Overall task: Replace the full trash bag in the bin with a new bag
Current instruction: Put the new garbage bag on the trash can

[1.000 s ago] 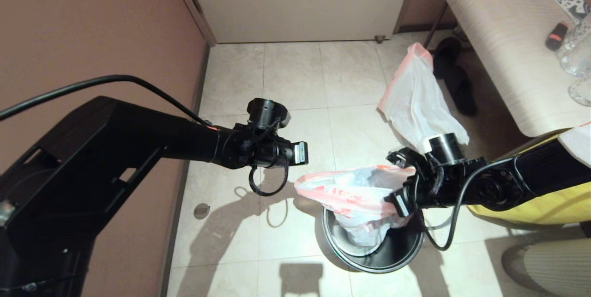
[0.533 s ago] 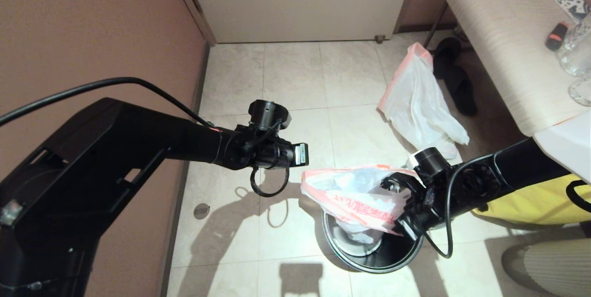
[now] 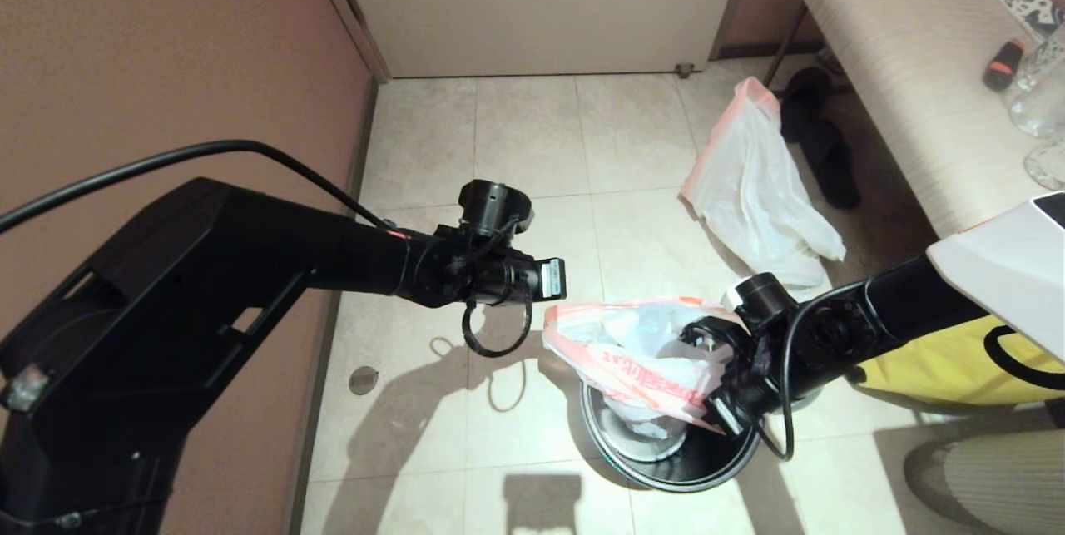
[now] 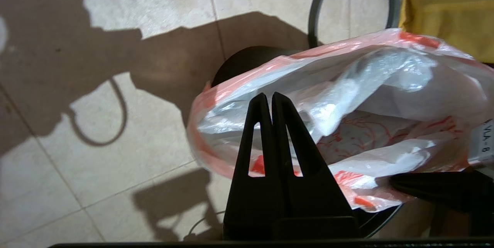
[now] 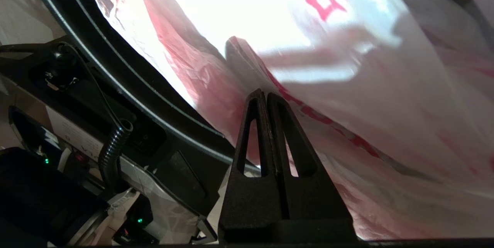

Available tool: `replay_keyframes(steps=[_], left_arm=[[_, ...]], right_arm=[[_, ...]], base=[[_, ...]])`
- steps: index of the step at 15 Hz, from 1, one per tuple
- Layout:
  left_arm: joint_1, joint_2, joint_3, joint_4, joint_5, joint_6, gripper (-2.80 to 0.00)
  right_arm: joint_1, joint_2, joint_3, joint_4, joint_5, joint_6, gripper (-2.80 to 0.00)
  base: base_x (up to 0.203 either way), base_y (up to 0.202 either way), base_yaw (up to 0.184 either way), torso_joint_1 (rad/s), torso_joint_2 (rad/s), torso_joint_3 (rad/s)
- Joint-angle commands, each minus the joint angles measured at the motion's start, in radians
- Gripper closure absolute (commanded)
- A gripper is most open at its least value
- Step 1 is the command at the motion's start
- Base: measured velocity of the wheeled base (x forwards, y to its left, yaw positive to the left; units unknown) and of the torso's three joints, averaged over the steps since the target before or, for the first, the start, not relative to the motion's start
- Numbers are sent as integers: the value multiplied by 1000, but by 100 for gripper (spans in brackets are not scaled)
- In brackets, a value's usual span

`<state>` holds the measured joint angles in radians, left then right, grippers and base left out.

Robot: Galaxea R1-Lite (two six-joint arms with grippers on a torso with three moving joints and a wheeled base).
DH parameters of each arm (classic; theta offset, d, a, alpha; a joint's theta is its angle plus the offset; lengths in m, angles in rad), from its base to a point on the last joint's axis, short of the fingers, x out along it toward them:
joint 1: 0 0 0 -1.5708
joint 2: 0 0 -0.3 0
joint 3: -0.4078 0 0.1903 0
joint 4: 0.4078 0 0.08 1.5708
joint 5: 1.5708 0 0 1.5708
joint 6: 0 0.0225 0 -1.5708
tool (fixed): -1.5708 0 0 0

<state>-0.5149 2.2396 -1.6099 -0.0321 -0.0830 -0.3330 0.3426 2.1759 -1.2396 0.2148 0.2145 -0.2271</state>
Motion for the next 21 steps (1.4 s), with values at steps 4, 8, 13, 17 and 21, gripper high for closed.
replay_keyframes(steps=[4,8,13,17,21], left_arm=[[-47,-1,-110,81,4,181,0],[-57,51,-303,178,1,275,0],[-108,201,-352,214,66,551,0],[-127,235,-352,103,71,631,0],[-123,244,-339,74,72,667,-25]], right_arm=[[-25,-153,12,25,5,-6,0],[-187,-365,25,37,73,-55,0],[-373,-466,19,38,252,-115,0],[-384,-467,19,38,276,-119,0],[-382,-467,23,38,279,-138,0]], base=[[0,0,0,0,0,0],[0,0,0,0,0,0],[0,0,0,0,0,0],[0,0,0,0,0,0],[0,0,0,0,0,0]])
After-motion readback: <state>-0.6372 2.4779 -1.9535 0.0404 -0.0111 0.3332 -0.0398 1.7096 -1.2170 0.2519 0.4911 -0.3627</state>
